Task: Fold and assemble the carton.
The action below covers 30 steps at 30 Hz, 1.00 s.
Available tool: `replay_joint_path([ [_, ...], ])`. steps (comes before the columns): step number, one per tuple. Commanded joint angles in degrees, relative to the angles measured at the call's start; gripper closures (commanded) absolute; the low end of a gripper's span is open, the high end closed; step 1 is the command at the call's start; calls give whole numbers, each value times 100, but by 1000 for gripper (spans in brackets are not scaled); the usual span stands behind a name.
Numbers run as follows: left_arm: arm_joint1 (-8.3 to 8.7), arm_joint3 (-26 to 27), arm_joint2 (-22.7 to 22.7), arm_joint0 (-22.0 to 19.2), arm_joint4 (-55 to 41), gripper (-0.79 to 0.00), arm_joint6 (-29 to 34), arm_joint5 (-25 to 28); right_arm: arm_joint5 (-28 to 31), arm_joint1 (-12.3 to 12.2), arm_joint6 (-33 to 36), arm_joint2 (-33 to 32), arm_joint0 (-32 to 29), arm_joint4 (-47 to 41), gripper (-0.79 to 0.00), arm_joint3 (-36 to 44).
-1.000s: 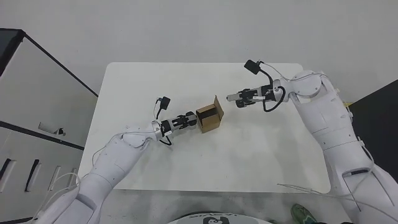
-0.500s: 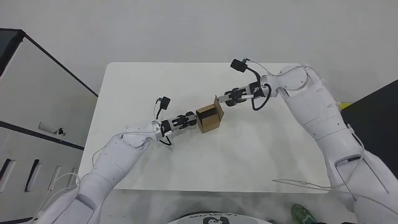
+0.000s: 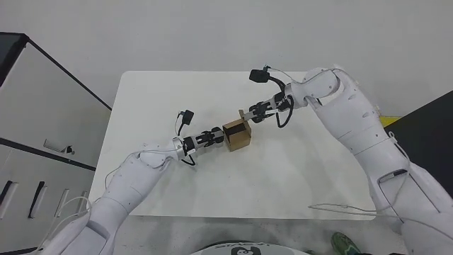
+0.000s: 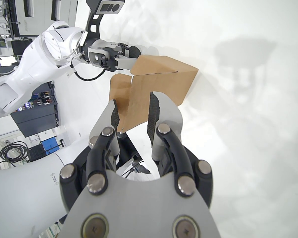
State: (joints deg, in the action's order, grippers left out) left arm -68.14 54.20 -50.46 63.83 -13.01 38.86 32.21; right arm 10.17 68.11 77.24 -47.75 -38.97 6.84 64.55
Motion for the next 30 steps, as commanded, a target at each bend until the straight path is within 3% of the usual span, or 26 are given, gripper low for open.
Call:
replay_joint_path([
  [1, 0, 0, 0, 0, 0, 0, 0, 0, -49, 7, 24, 38, 27, 31, -296, 63],
  [14, 0, 0, 0, 0, 0, 0, 0, 0, -531, 80, 236, 402, 206, 412, -225, 298],
  [25, 0, 0, 0, 0, 0, 0, 0, 0, -690, 106, 240, 515, 217, 482, -3, 379],
  [30, 0, 0, 0, 0, 0, 0, 0, 0, -811, 124, 295, 635, 273, 698, 0, 471],
])
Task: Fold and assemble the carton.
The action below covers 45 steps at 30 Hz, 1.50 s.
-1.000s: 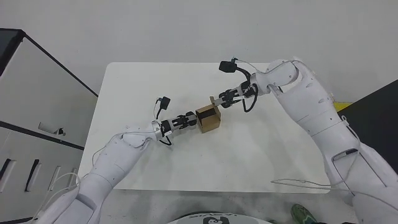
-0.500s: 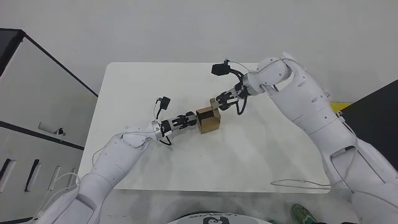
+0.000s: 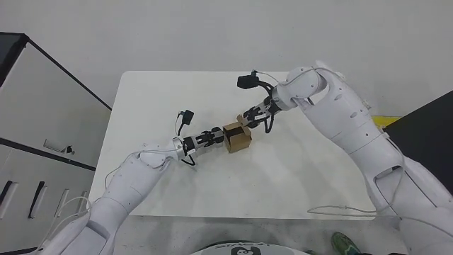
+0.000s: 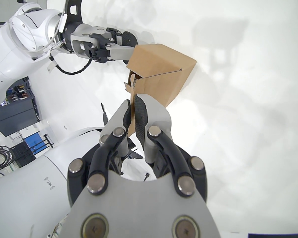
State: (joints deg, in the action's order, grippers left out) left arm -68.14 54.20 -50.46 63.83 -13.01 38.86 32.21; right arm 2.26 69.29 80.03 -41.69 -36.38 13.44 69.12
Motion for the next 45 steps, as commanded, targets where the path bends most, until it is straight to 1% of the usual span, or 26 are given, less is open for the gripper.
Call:
replay_joint_path([
  [1, 0, 0, 0, 0, 0, 0, 0, 0, -34, 10, 21, 48, 27, 72, 0, 20],
  [9, 0, 0, 0, 0, 0, 0, 0, 0, -164, 102, 110, 364, 212, 481, 0, 111],
  [18, 0, 0, 0, 0, 0, 0, 0, 0, -194, 236, 193, 684, 408, 745, 0, 88],
  [25, 0, 0, 0, 0, 0, 0, 0, 0, -175, 378, 230, 945, 557, 859, 0, 8],
  [36, 0, 0, 0, 0, 0, 0, 0, 0, -215, 621, 234, 1337, 725, 1062, -25, -56],
  [45, 0, 0, 0, 0, 0, 0, 0, 0, -287, 784, 207, 1549, 779, 1214, -3, -103],
])
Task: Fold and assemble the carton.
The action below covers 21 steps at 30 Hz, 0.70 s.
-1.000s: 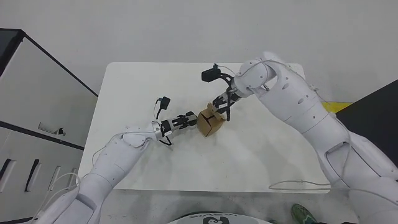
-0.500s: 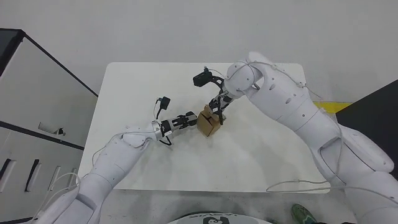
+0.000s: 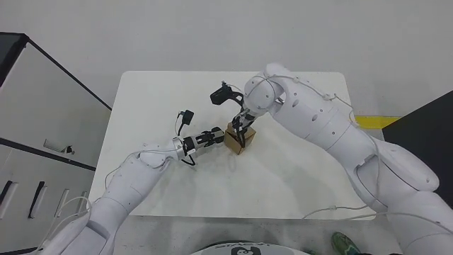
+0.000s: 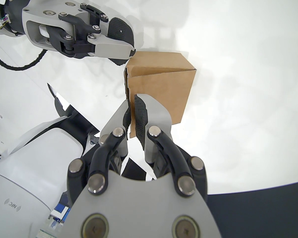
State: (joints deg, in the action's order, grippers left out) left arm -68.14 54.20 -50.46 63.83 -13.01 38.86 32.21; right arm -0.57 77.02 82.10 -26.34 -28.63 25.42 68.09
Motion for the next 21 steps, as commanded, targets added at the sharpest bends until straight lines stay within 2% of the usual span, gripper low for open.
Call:
replay_joint_path([
  [1, 0, 0, 0, 0, 0, 0, 0, 0, -14, 30, 4, 33, 8, 33, -3, -3],
  [21, 0, 0, 0, 0, 0, 0, 0, 0, -67, 217, 61, 182, -17, 336, -15, -119],
])
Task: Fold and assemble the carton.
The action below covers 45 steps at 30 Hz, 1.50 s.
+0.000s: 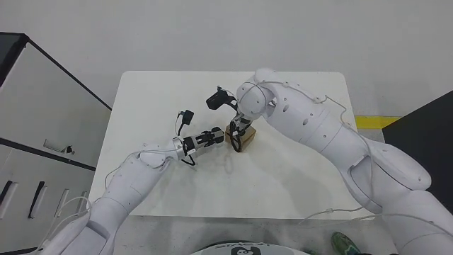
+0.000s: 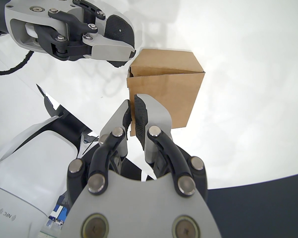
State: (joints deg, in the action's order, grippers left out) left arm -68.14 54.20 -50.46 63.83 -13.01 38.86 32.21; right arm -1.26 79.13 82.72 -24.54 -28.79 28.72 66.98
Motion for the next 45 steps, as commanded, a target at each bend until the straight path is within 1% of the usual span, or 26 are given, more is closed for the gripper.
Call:
replay_joint_path([
  [1, 0, 0, 0, 0, 0, 0, 0, 0, -5, 18, 1, 9, 1, 33, -15, -23],
  [19, 0, 0, 0, 0, 0, 0, 0, 0, -100, 148, 54, 112, -1, 557, 0, -46],
  [42, 0, 0, 0, 0, 0, 0, 0, 0, -97, 269, 152, 114, -38, 1199, 0, 31],
  [43, 0, 0, 0, 0, 0, 0, 0, 0, -97, 275, 163, 110, -42, 1215, -18, 30],
  [45, 0, 0, 0, 0, 0, 0, 0, 0, -93, 284, 165, 102, -50, 1257, -86, 31],
])
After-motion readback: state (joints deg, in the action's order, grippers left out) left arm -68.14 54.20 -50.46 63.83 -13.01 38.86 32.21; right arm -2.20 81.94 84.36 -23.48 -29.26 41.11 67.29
